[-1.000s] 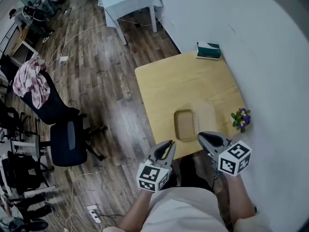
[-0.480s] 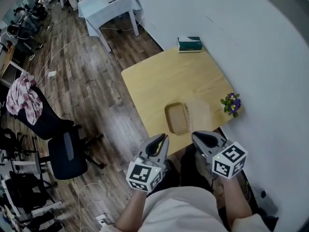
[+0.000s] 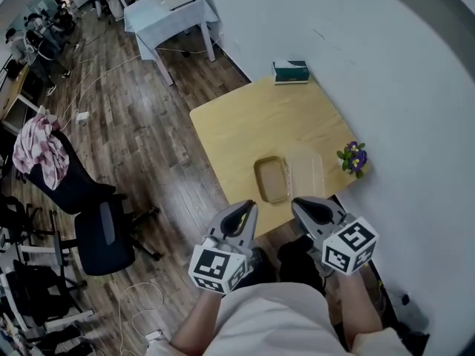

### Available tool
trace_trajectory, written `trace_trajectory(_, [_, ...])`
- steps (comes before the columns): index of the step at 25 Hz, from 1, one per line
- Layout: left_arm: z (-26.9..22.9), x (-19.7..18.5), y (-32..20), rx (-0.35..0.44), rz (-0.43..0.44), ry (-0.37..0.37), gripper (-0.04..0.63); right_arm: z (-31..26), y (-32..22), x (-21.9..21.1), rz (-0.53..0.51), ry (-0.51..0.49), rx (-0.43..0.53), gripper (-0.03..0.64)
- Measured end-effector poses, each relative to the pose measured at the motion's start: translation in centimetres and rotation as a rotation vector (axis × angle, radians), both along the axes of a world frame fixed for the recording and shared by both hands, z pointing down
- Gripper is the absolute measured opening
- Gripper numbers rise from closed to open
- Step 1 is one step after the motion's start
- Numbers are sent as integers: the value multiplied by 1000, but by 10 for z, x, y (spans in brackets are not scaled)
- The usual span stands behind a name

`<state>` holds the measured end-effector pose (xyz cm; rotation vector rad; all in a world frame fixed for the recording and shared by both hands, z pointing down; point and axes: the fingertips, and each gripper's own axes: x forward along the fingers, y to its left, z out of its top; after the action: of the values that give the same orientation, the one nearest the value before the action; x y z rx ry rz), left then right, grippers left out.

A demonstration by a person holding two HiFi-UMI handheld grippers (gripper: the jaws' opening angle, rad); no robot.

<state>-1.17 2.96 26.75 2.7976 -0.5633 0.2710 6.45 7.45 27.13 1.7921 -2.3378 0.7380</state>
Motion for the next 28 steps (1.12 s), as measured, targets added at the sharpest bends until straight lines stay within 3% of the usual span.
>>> trace_trajectory(16, [-37,-2,18,49,-13,51,6,-32,7,-18,-37,30,82,20])
trace_trajectory(28, [-35,-11,23,43,-35,55,6,-27,12,-30,-73,47,67,20])
